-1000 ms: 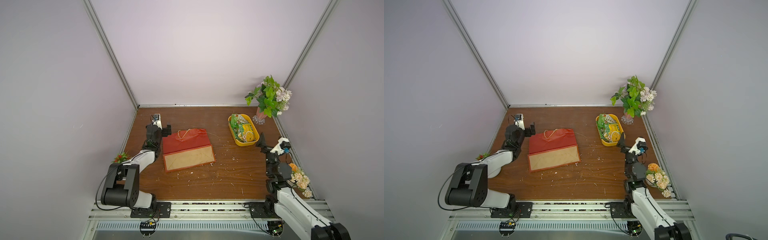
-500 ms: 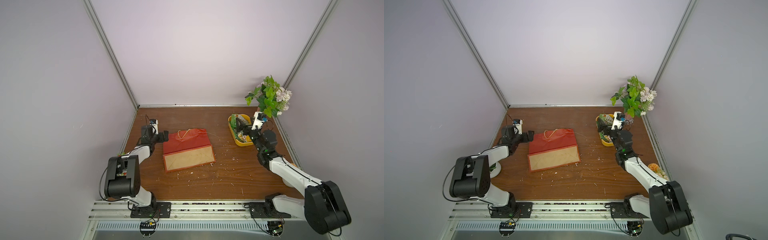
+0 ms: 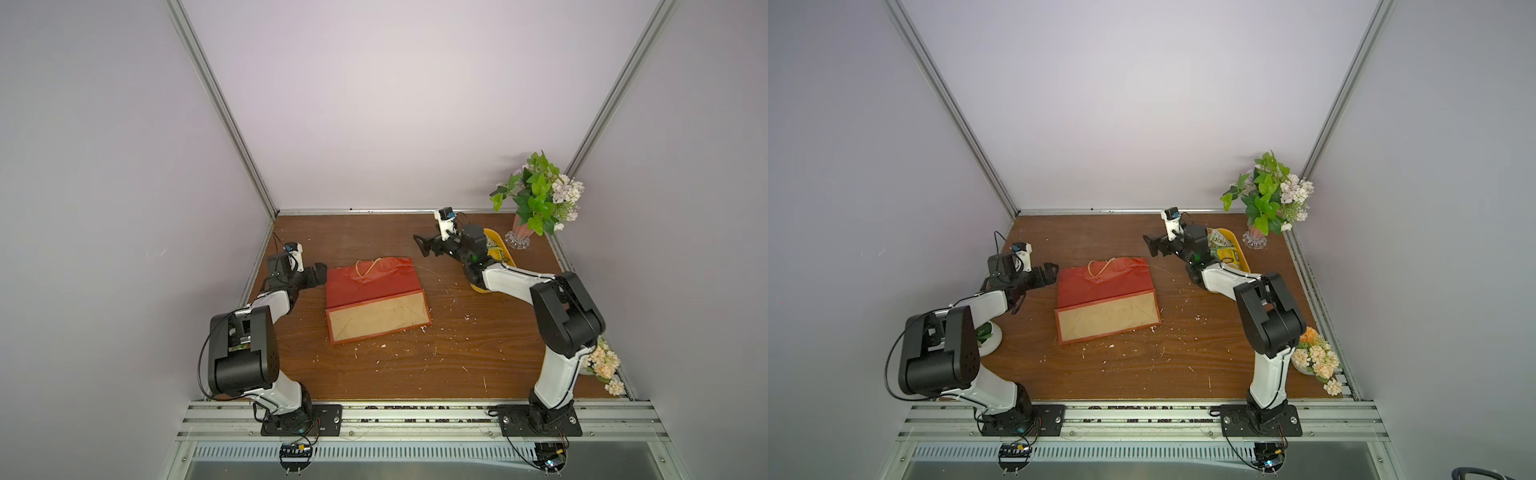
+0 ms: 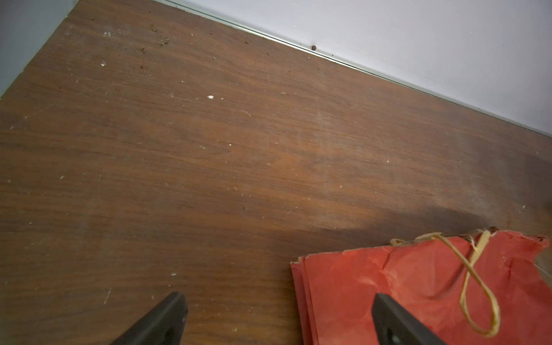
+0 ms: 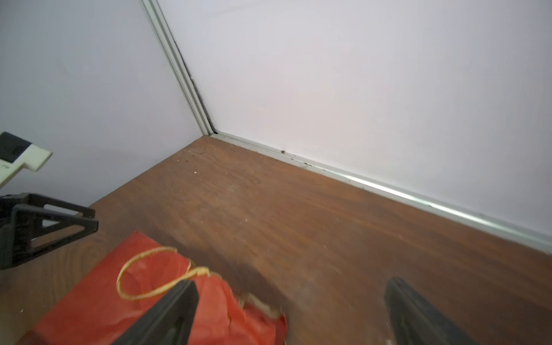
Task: Place the condiment packets inside the bag
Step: Pick up the paper bag from the center of the board.
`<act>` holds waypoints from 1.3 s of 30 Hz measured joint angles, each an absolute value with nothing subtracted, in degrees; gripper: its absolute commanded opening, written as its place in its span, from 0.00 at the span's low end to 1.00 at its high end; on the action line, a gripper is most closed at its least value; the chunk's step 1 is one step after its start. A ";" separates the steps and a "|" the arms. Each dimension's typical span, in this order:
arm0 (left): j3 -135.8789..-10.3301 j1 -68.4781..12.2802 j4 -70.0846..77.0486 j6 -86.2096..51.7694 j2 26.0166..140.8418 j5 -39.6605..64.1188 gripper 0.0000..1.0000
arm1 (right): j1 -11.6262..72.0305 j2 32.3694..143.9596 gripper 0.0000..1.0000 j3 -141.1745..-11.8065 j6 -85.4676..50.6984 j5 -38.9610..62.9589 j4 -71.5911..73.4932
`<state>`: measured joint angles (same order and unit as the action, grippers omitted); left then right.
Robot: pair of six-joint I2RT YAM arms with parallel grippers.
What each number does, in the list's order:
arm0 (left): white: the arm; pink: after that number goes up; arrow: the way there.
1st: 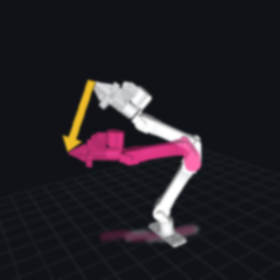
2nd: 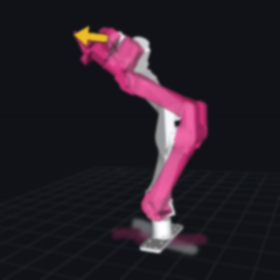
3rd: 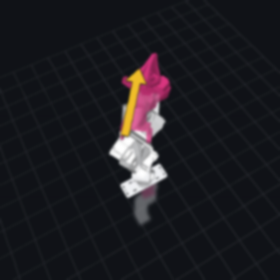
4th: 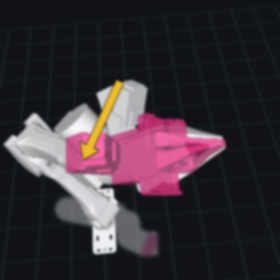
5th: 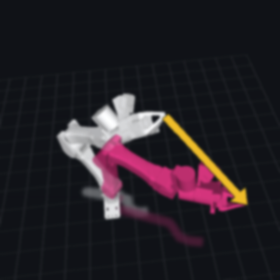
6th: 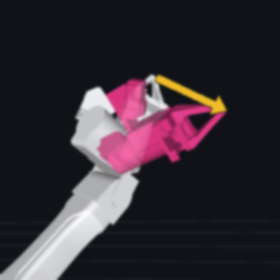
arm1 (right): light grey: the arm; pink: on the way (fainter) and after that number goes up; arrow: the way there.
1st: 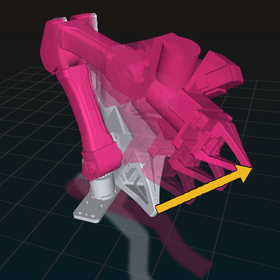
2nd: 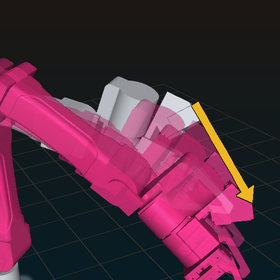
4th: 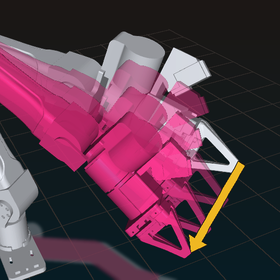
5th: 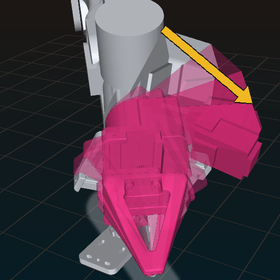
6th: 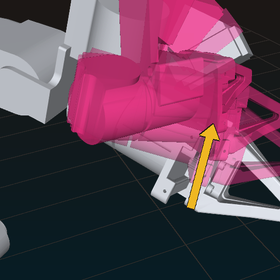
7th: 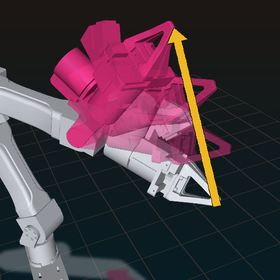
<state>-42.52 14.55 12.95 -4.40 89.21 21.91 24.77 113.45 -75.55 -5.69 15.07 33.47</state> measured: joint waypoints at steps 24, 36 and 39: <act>-36.38 20.91 7.70 0.58 83.46 32.18 1.00 | 31.92 148.33 0.70 -128.99 20.82 27.03 -29.67; -37.78 20.43 4.54 3.42 79.55 29.71 1.00 | 31.42 135.76 0.02 -112.36 22.96 31.73 -27.83; -40.05 19.35 1.93 4.91 78.96 28.60 1.00 | 31.18 130.17 0.00 -106.04 21.12 32.71 -24.43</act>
